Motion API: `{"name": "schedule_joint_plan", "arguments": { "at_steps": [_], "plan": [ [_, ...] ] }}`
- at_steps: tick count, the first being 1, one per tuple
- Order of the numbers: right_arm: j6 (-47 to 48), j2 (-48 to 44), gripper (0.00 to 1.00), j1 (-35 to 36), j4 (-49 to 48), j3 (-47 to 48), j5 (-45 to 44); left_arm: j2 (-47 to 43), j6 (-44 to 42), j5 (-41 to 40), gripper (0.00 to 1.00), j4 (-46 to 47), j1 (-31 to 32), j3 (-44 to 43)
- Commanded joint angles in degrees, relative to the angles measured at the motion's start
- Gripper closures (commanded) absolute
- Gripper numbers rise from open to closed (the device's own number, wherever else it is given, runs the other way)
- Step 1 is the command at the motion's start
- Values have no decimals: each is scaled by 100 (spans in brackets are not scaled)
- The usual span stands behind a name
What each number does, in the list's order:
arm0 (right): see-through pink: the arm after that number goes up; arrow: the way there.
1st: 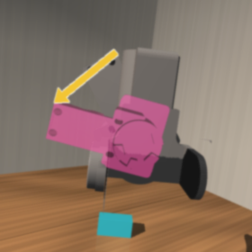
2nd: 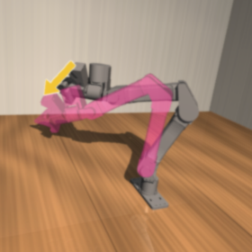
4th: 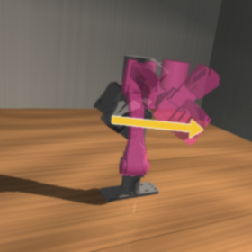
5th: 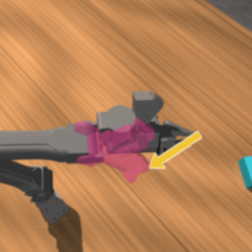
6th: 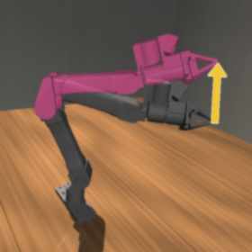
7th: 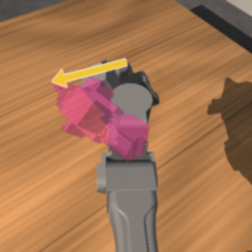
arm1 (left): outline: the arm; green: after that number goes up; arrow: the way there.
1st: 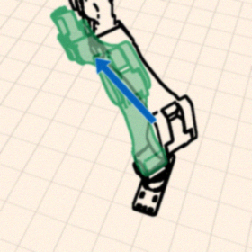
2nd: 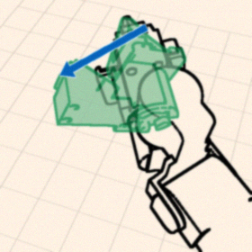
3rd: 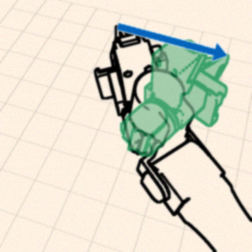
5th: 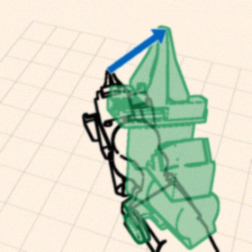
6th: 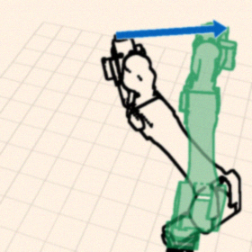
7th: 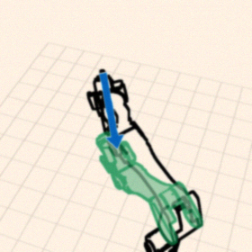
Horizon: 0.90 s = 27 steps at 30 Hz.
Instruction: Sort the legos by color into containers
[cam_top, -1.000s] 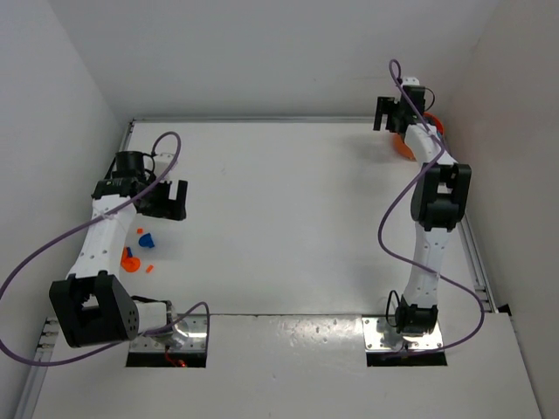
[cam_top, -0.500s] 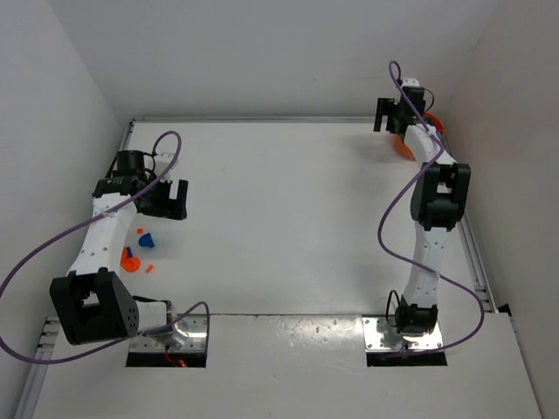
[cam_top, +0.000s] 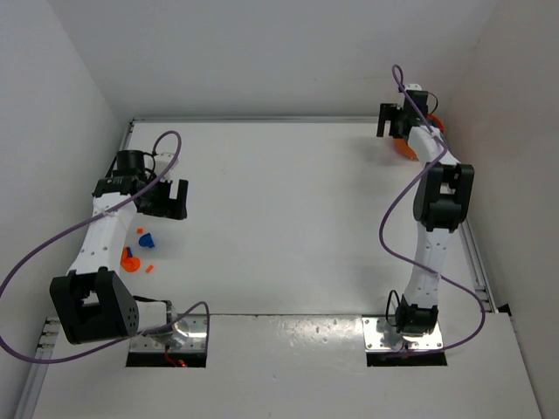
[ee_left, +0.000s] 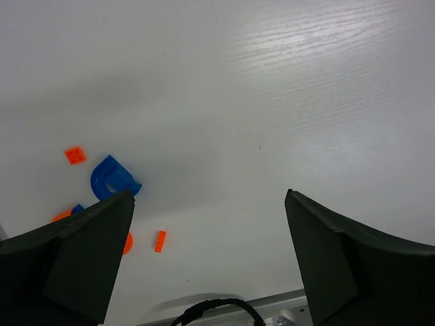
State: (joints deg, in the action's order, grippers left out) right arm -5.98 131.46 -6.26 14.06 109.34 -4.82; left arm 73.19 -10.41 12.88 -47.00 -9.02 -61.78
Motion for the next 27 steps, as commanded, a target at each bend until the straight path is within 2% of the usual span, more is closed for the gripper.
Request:
{"name": "schedule_joint_plan", "arguments": {
  "at_steps": [1,20,27],
  "plan": [
    [114,-524,4,-68,44,-53,60,-103,48,118,0,130,-65,-168],
    [430,-736,4,-464,272,-115,-45,-156,101,179,0,130,-65,-168],
    [431,-1087,4,-578,193,-421,639,-156,101,232,0,130,-65,-116]
  ]
}}
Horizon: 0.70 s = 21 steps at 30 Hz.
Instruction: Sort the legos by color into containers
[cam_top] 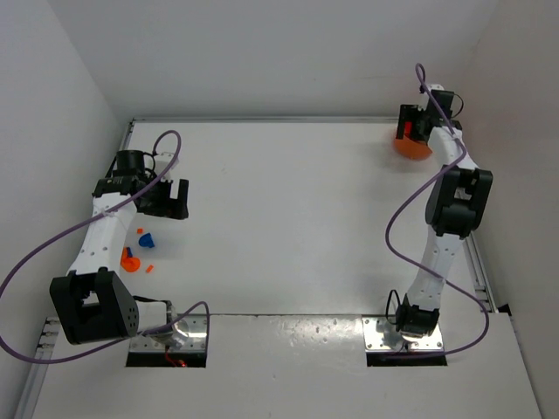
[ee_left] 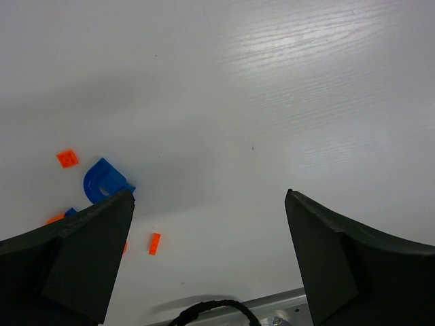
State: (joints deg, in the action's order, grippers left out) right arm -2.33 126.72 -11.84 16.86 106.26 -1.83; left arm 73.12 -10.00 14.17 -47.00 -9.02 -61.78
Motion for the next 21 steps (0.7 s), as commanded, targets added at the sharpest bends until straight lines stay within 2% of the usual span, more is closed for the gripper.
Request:
{"name": "schedule_joint_plan", "arguments": {
  "at_steps": [1,9,17,21],
  "plan": [
    [66,-613,4,-21,-165,-114,341,-149,60,103,0,130,-65,-115],
    [302,-798,4,-126,-324,-237,-28,-202,60,103,0,130,-65,-115],
    [93,-1044,4,-126,-166,-457,1139,-202,60,209,0,130,-65,-115],
    [-171,-843,4,-73,-166,-378,1290,-202,60,209,0,130,-65,-115]
  ]
}}
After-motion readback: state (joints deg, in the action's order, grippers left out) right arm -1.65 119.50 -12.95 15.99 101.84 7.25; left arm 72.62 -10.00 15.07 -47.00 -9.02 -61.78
